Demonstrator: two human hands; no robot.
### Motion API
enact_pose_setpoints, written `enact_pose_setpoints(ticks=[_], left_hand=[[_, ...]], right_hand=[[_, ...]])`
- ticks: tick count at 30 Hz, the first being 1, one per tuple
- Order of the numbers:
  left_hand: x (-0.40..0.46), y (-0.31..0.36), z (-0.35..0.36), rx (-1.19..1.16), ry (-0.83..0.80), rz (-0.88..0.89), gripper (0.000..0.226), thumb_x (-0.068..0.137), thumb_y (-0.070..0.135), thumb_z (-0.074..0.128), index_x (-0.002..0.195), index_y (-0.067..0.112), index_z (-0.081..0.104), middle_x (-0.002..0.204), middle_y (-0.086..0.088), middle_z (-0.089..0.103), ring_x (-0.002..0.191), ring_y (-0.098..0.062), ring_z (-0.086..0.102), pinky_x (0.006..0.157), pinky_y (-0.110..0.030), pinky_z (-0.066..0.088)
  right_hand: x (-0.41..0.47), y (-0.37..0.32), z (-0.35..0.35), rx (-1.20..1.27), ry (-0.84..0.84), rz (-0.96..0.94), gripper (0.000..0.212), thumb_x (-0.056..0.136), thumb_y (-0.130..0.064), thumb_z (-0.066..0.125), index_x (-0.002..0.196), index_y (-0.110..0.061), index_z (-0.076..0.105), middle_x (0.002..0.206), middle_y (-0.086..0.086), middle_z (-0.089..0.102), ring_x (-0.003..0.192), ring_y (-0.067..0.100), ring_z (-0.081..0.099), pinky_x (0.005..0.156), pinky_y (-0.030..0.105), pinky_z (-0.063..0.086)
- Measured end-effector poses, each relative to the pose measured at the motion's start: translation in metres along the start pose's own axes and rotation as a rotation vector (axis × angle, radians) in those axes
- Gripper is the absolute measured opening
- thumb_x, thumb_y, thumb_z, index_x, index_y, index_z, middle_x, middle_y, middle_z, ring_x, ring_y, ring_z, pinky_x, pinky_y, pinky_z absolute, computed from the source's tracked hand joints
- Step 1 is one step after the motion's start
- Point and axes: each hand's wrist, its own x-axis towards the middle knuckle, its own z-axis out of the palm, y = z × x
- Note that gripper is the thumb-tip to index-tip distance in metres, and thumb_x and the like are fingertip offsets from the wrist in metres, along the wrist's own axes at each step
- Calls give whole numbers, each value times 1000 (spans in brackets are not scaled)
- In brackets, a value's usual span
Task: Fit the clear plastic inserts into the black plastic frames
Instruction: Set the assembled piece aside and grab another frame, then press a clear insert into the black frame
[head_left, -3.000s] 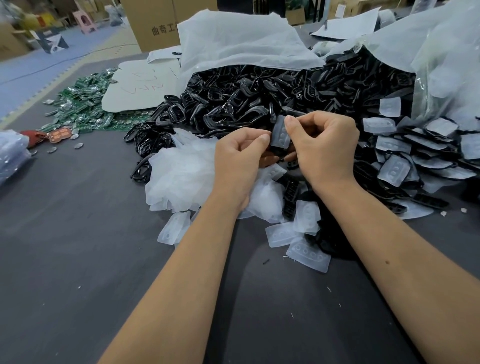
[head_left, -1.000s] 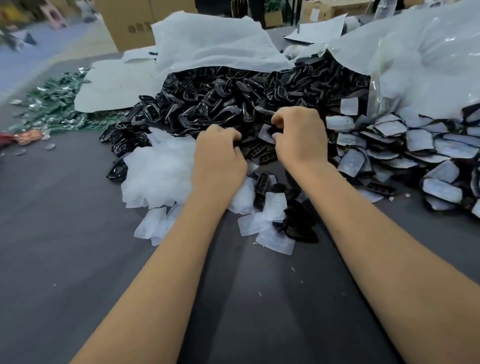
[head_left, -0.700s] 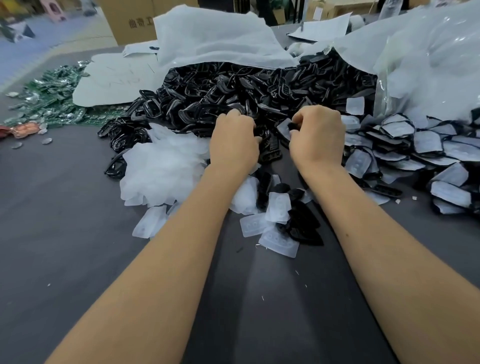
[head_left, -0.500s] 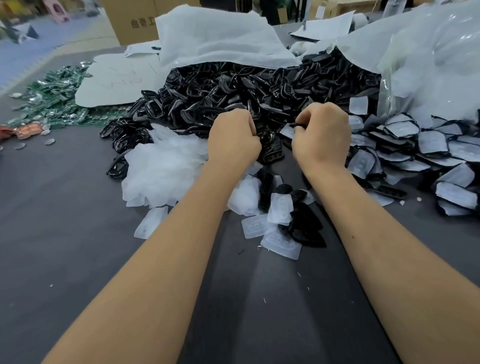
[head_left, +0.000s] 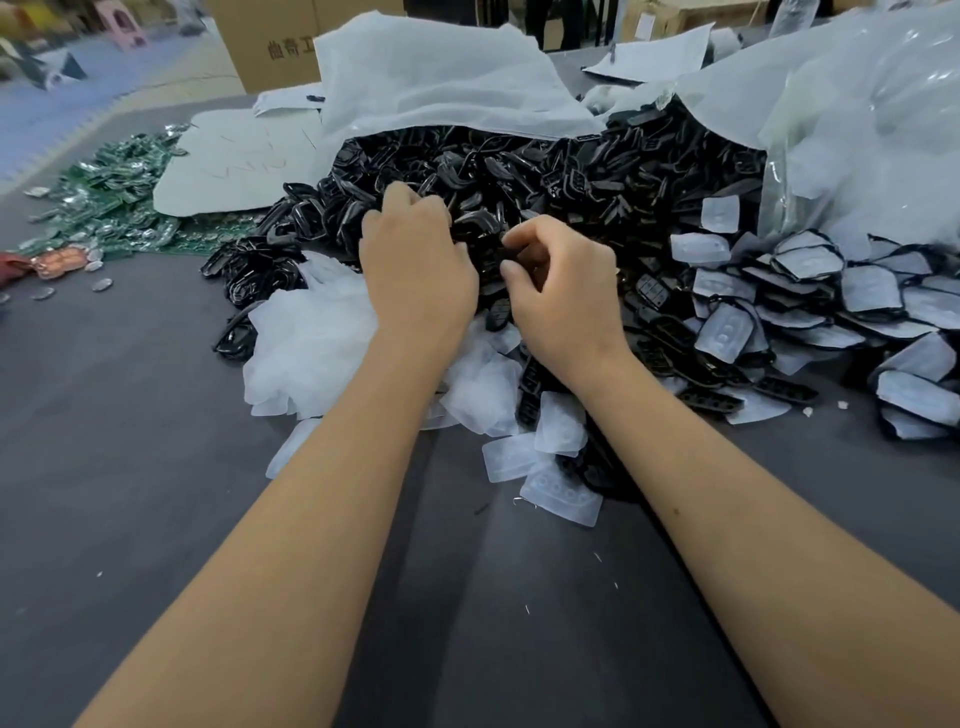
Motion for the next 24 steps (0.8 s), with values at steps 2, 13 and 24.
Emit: enact_pose_setpoints(ticks=[2,13,24], left_hand=[[0,1,-6,-148,86,-13,16,93,19,70,109,14,73,119,-5,63,110,-22,58,94,-19,37],[-57,1,-11,-732,14,-109,37,86,-7,71,117,13,72,109,-4,68,80,-10,63,79,-21,56],[-53,-14,-1,-1106,75,-355,18,93,-2,70,103,13,72,88,-11,76,81,-19,75,82,-32,62]], right_hand=[[1,3,-2,22,12,59,13,92,-8,68,104,-9,73,83,-8,67,72,0,59,74,10,45],[1,15,-5,281,40,300,9,90,-14,71,92,-23,73,84,0,76,74,17,70,80,43,62],[2,13,-4,341,-255,169,26,94,-5,60,105,-22,78,89,20,70,69,22,59,68,52,57]])
